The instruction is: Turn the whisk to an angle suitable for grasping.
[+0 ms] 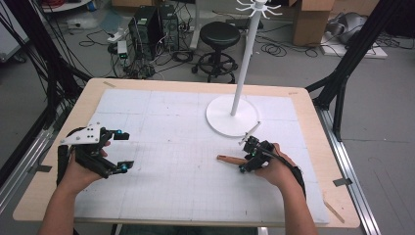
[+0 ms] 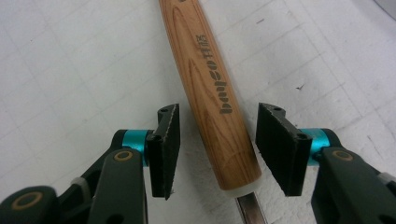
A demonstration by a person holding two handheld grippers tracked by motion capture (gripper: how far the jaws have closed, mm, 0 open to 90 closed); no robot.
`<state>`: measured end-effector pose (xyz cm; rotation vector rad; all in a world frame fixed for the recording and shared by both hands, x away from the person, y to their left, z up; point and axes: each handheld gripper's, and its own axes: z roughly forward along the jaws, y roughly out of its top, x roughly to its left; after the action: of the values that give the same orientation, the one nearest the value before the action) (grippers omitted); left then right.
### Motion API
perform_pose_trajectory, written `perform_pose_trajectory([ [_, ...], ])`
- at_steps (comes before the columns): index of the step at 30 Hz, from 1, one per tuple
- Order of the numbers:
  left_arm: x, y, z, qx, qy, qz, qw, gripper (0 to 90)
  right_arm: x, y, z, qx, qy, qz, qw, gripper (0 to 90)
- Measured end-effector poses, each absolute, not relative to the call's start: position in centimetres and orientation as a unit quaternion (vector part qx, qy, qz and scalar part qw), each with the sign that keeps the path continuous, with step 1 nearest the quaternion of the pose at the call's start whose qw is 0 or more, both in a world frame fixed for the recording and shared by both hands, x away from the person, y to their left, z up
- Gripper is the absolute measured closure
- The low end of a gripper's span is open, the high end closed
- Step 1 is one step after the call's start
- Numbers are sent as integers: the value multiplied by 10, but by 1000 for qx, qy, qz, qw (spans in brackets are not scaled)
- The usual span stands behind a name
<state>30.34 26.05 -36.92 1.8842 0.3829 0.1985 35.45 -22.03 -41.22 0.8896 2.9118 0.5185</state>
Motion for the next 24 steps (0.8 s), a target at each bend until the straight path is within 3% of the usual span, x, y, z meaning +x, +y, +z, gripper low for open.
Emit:
perform_pose_trajectory([
  [14, 304, 261, -369, 802, 164, 85, 568, 44, 350, -217, -413, 276, 947, 155, 58, 622],
  [17, 303, 260, -369, 802, 164, 84, 569, 44, 348, -214, -412, 268, 950, 150, 55, 681],
  [24, 304, 261, -369, 801, 165, 85, 569, 44, 347, -210, -410, 264, 953, 135, 57, 694],
])
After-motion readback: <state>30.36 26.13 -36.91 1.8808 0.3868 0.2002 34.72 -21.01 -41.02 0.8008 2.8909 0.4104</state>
